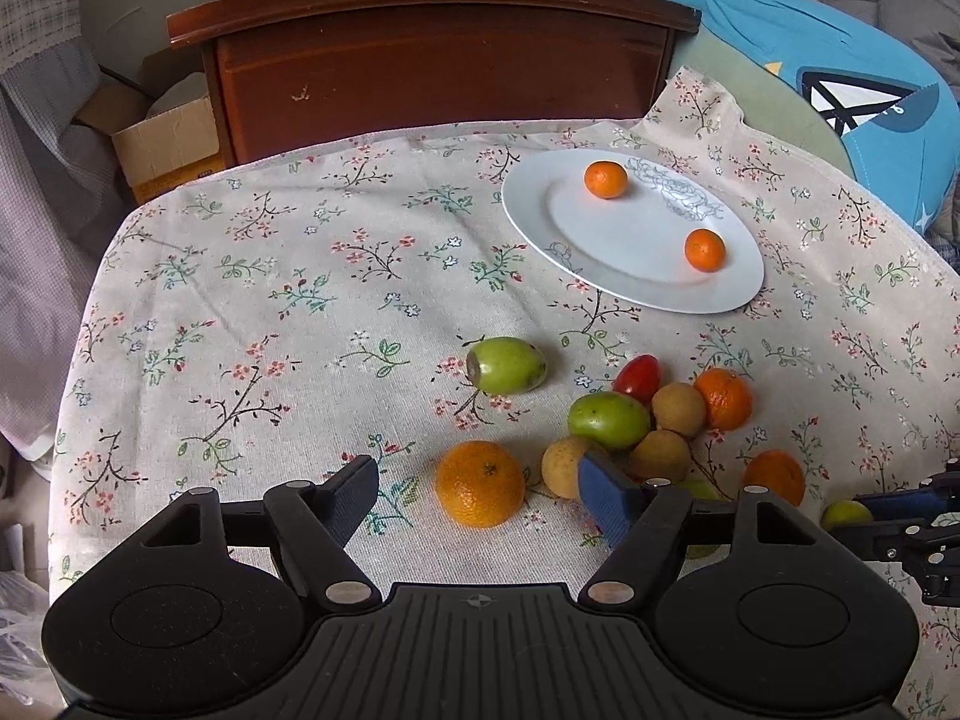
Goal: Organize fruits
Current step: 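Grasp a large orange with the left gripper while the right gripper grasps a green fruit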
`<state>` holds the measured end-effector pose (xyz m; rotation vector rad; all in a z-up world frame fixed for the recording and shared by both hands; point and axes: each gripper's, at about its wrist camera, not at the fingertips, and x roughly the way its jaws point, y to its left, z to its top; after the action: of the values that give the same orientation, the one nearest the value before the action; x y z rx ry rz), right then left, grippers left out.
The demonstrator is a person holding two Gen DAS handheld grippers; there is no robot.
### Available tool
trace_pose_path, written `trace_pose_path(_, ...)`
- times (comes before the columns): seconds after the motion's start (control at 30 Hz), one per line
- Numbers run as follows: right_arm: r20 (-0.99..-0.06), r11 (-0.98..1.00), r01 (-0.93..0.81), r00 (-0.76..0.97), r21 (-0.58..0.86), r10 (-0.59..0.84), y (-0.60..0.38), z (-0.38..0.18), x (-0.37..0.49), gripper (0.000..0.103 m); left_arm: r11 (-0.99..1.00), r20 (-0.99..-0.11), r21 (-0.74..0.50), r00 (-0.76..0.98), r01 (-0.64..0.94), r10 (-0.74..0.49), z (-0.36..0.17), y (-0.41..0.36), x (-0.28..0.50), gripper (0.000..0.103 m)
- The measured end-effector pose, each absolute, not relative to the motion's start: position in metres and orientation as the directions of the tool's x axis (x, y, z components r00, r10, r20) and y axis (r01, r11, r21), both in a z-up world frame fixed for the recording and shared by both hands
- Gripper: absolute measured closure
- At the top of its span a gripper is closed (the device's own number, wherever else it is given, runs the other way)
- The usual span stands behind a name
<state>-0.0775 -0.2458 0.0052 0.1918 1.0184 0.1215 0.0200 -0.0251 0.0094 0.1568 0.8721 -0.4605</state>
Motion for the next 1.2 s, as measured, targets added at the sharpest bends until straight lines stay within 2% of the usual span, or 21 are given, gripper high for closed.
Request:
trace_pose_path(0.03,-0.832,0.976,-0.010,0.521,0.216,0.190,-0.246,0.005,-0.077,0.078,0.889,-0.767,-0.058,0.550,0.453,-0.330,0.009,-0.024,0.020,0.031)
trace_pose_path(0.1,-0.831,0.976,-0.009,0.522,0.220,0.192,-0.245,0.005,-0.077,0.078,0.886,-0.772,-0.090,0.530,0.454,-0.350,0.010,-0.020,0.021,0.041)
trace_pose_path(0.17,-0.830,0.975,-0.008,0.523,0.223,0.194,-0.246,0.005,-0.076,0.078,0.885,-0.783,-0.111,0.509,0.453,-0.358,0.011,-0.017,0.022,0.044)
trace_pose_path(0.57,-0.826,0.974,-0.011,0.528,0.225,0.197,-0.242,0.004,-0.070,0.078,0.880,-0.805,-0.020,0.514,0.475,-0.296,-0.001,-0.025,0.027,0.046)
trace_pose_path(0.63,-0.826,0.974,-0.012,0.528,0.226,0.198,-0.240,0.004,-0.070,0.078,0.874,-0.801,-0.005,0.521,0.486,-0.294,-0.003,-0.028,0.026,0.052)
trace_pose_path(0.67,-0.826,0.974,-0.014,0.528,0.225,0.198,-0.239,0.004,-0.069,0.078,0.871,-0.797,-0.008,0.523,0.491,-0.302,-0.003,-0.028,0.026,0.065)
trace_pose_path(0.7,-0.826,0.974,-0.016,0.527,0.225,0.200,-0.238,0.004,-0.069,0.078,0.868,-0.795,-0.026,0.516,0.495,-0.318,-0.002,-0.027,0.026,0.072)
trace_pose_path(0.93,-0.820,0.970,-0.005,0.533,0.242,0.207,-0.238,0.005,-0.065,0.078,0.871,-0.786,-0.048,0.520,0.488,-0.335,0.003,-0.028,0.024,0.072)
trace_pose_path(1.2,-0.765,0.964,-0.009,0.607,0.265,0.216,-0.242,0.023,-0.058,0.078,0.871,-0.717,-0.045,0.591,0.490,-0.369,0.034,-0.031,0.017,0.072)
